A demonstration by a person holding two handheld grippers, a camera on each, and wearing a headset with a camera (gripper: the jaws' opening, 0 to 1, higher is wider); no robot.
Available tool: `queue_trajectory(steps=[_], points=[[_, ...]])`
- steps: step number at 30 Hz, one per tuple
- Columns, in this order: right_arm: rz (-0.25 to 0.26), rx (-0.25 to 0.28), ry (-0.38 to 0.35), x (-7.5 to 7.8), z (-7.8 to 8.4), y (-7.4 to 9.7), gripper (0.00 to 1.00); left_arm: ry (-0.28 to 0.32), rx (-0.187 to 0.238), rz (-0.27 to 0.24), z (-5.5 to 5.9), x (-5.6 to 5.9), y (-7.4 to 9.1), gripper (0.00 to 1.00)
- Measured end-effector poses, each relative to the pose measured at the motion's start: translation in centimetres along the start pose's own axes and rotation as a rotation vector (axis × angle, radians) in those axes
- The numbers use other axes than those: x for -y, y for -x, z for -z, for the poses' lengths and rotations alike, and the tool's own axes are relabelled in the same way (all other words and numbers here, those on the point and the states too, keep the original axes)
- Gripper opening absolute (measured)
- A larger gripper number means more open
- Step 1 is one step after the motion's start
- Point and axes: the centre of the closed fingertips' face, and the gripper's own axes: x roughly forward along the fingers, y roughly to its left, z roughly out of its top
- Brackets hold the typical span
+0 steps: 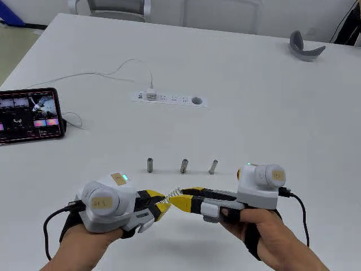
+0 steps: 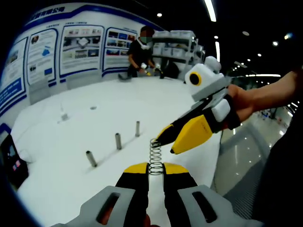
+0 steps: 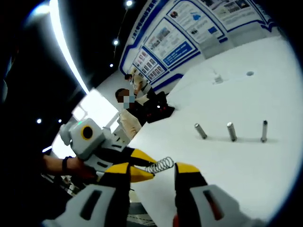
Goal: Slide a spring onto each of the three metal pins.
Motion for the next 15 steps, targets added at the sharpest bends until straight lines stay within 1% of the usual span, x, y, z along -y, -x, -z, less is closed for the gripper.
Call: queue_trajectory(steps=[7, 12, 15], points=[[-0.005, 0.003, -0.009, -0.03, -0.06, -0.09, 0.36, -0.021, 0.007, 0.010, -0.60, 0.23, -0.12, 0.10], [0.004, 0.023, -0.024, 0.28, -0.50, 0.00, 0.30, -0.033, 0.010, 0.018, -0.87, 0.50, -0.04, 0.10], [0.008, 0.034, -0.037, 0.44, -0.76, 0.01, 0.27, -0.045, 0.006, 0.027, -0.79, 0.77, -0.13, 0.10]])
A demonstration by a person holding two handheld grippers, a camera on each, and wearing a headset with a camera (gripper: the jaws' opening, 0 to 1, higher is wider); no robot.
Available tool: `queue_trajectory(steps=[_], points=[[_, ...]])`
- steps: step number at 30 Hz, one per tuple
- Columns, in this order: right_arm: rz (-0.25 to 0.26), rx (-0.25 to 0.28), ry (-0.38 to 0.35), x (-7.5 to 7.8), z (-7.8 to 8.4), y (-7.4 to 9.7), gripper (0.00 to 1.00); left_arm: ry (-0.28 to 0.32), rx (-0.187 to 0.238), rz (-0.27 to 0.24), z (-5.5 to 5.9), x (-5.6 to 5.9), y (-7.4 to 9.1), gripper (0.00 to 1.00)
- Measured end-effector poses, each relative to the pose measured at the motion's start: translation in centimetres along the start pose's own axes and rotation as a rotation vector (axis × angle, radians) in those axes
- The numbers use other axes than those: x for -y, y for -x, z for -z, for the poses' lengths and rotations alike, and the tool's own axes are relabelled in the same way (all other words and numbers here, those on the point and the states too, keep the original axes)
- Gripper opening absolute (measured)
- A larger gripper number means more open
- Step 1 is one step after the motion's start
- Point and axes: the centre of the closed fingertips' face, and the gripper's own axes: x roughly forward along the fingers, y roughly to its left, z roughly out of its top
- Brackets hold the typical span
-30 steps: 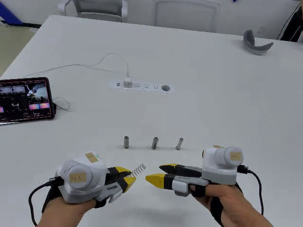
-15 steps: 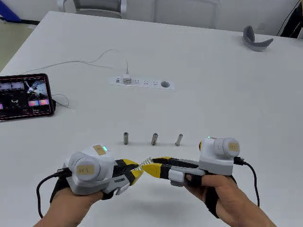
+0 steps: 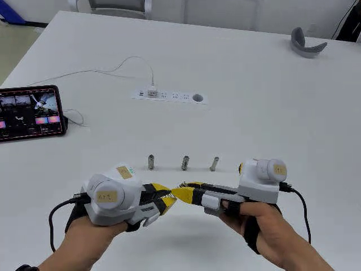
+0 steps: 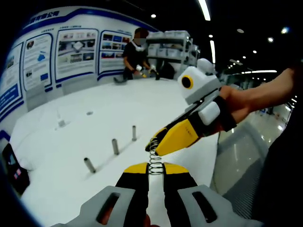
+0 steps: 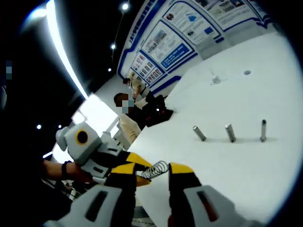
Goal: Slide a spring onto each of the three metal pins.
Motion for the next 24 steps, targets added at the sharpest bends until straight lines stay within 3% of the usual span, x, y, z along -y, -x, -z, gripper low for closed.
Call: queue_trajectory(steps=[5, 15, 19, 24], points=[[0.006, 0.018, -0.003, 0.2, -0.4, 0.1, 0.15, -0.017, -0.011, 0.011, 0.2, 0.3, -0.1, 0.10], [-0.020, 0.018, 0.004, -0.6, -0.7, 0.3, 0.12, -0.020, -0.014, 0.030, 0.2, 0.6, -0.1, 0.10], [-0.021, -0.001, 0.044, -1.0, -0.8, 0.4, 0.12, -0.017, -0.014, 0.054, 0.1, 0.9, -0.1, 0.10], [-0.019, -0.069, 0.152, -1.7, -0.8, 0.6, 0.12, -0.028, -0.014, 0.078, -0.2, 1.0, -0.1, 0.10]])
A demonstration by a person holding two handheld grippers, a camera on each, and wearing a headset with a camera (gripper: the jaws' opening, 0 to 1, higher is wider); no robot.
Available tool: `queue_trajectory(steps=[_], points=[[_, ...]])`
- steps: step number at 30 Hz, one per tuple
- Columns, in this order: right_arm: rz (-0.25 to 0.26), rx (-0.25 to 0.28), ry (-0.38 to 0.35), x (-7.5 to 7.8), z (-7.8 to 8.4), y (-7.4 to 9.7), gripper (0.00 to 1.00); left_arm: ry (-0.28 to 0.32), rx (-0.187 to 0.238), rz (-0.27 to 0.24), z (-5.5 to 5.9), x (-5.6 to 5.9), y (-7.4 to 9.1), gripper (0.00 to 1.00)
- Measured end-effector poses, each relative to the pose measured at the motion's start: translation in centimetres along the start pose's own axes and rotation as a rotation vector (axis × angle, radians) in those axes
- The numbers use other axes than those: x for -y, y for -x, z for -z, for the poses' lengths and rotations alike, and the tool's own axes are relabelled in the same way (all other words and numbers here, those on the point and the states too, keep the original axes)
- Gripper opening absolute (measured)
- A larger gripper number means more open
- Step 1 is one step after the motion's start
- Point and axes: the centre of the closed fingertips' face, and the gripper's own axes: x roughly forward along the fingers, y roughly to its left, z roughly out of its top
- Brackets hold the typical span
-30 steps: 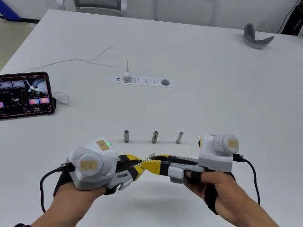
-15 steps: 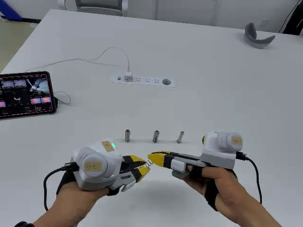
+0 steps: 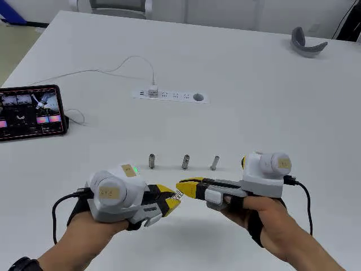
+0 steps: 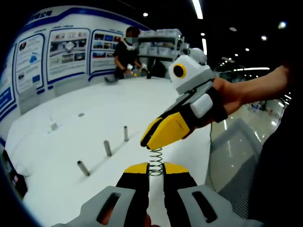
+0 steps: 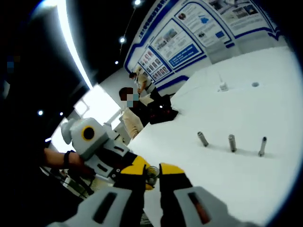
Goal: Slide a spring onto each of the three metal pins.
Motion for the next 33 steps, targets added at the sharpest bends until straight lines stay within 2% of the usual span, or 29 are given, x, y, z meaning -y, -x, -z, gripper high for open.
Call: queue_trajectory(steps=[7, 13, 15, 24, 28, 33], points=[[-0.001, -0.133, 0.166, -0.6, 0.1, -0.1, 0.12, -0.027, -0.010, 0.028, -0.2, 0.3, -0.2, 0.10], [-0.040, -0.244, 0.297, -1.4, 0.3, 0.1, 0.12, -0.072, -0.023, 0.056, -0.5, 0.8, -0.2, 0.09], [-0.051, -0.270, 0.320, -1.6, 0.4, 0.2, 0.12, -0.086, -0.026, 0.064, -0.6, 0.9, -0.2, 0.09], [-0.105, -0.461, 0.479, -1.8, 1.9, 1.2, 0.12, -0.149, -0.052, 0.104, -0.4, 1.9, -0.5, 0.09], [-0.114, -0.504, 0.548, -1.8, 2.2, 1.4, 0.12, -0.164, -0.058, 0.111, -0.5, 2.1, -0.7, 0.09], [-0.130, -0.526, 0.570, -1.7, 2.2, 1.6, 0.12, -0.170, -0.056, 0.122, -0.8, 2.3, -0.8, 0.09]])
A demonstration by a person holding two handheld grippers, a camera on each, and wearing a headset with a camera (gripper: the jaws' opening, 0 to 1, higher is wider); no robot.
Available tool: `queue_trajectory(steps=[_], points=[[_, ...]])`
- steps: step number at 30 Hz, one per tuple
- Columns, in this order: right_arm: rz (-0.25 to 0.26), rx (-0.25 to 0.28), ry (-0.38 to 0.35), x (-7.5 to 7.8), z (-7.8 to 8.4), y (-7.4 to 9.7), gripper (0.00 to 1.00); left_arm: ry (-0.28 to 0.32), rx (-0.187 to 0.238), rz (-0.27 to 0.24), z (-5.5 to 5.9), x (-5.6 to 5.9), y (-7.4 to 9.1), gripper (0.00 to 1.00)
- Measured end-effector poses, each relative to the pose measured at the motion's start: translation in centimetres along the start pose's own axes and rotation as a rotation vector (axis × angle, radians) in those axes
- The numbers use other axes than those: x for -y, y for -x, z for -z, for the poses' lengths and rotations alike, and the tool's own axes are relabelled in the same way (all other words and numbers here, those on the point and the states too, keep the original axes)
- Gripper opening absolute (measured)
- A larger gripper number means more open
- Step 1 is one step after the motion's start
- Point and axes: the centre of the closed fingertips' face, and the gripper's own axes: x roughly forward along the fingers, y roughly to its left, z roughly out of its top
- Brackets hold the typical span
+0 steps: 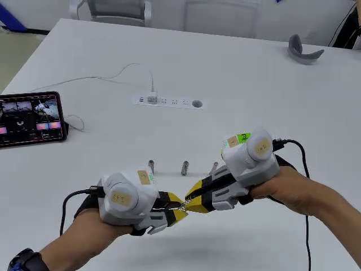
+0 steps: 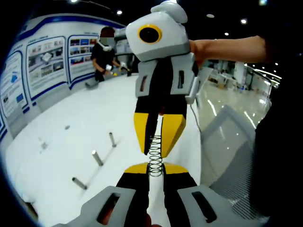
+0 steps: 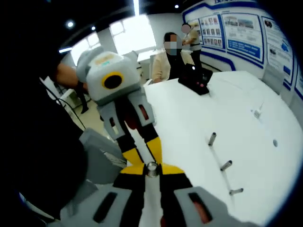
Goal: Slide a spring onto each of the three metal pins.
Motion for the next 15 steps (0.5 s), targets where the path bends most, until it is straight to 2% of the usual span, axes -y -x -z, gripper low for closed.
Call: queue_trajectory(steps=[15], points=[[-0.067, -0.045, 0.037, -0.21, 0.60, -0.12, 0.13, -0.037, 0.007, 0.025, -0.79, 0.48, -0.26, 0.09]])
